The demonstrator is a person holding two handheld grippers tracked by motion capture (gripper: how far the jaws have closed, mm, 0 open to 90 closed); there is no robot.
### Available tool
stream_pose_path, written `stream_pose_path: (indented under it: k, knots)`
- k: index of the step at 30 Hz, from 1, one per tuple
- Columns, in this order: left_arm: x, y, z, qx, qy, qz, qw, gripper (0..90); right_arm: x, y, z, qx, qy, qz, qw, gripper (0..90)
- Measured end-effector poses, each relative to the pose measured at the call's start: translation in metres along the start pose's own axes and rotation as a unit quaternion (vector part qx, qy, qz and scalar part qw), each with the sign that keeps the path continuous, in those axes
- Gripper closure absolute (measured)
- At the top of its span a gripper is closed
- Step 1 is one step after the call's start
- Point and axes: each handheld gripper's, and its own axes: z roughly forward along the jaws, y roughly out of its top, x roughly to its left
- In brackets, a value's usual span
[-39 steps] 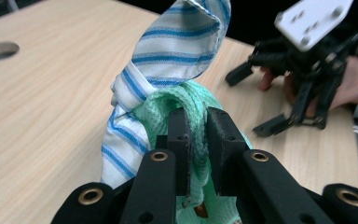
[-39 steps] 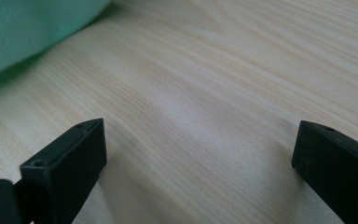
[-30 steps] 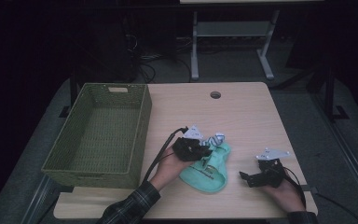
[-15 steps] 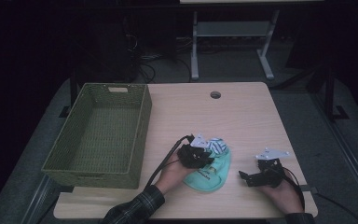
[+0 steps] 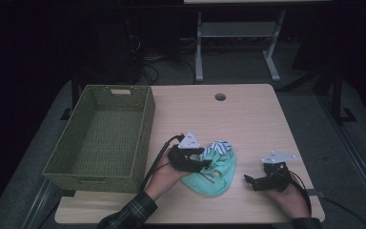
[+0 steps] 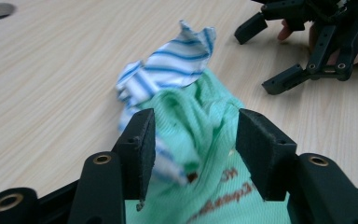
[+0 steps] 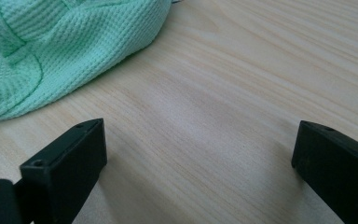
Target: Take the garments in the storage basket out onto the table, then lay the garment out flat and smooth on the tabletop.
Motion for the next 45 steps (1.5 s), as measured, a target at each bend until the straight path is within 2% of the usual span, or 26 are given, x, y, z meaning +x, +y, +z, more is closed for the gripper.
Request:
stream_pose_path:
  k: [4, 5, 8, 14, 19, 20, 24, 27, 34, 41, 45]
  knots:
    - [0.001, -0.014, -0.011, 0.012, 0.022, -0.011, 0.9996, 52.4, 0.0, 0.0, 0.0, 0.0, 0.0, -0.001, 1.0, 2.8]
    - [0.002, -0.021, -0.014, 0.024, 0.025, -0.018, 0.9992, 52.9, 0.0, 0.0, 0.0, 0.0, 0.0, 0.0, 1.0, 2.7]
    - [0.002, -0.029, -0.017, 0.031, 0.024, -0.026, 0.9989, 53.7, 0.0, 0.0, 0.0, 0.0, 0.0, 0.0, 1.0, 3.0]
    - [-0.007, -0.039, -0.016, 0.053, 0.027, -0.014, 0.9982, 61.7, 0.001, 0.001, -0.005, -0.001, 0.007, -0.006, 1.0, 17.7]
    - [-0.006, -0.044, -0.009, 0.086, 0.017, -0.023, 0.9959, 72.9, 0.003, 0.004, -0.007, 0.002, 0.017, -0.003, 0.9998, 27.3]
    - [-0.007, -0.044, -0.009, 0.09, 0.017, -0.023, 0.9956, 77.4, 0.003, 0.005, -0.009, -0.001, 0.024, -0.002, 0.9997, 32.3]
    - [-0.007, -0.046, -0.003, 0.112, 0.014, -0.018, 0.9935, 81.7, 0.003, 0.007, -0.013, -0.005, 0.036, -0.004, 0.9993, 36.8]
    - [-0.007, -0.05, 0.002, 0.137, 0.016, -0.01, 0.9903, 84.5, 0.003, 0.01, -0.014, -0.01, 0.048, -0.004, 0.9988, 39.6]
    - [-0.006, -0.05, 0.003, 0.139, 0.01, -0.01, 0.9901, 84.9, 0.002, 0.021, -0.017, -0.019, 0.067, -0.012, 0.9975, 44.3]
    - [-0.005, -0.049, 0.003, 0.142, 0.003, -0.014, 0.9898, 84.1, 0.003, 0.039, -0.021, -0.038, 0.096, -0.013, 0.9945, 48.7]
    - [-0.006, -0.049, 0.003, 0.14, 0.008, -0.014, 0.99, 83.9, 0.005, 0.054, -0.022, -0.042, 0.102, -0.029, 0.9935, 49.7]
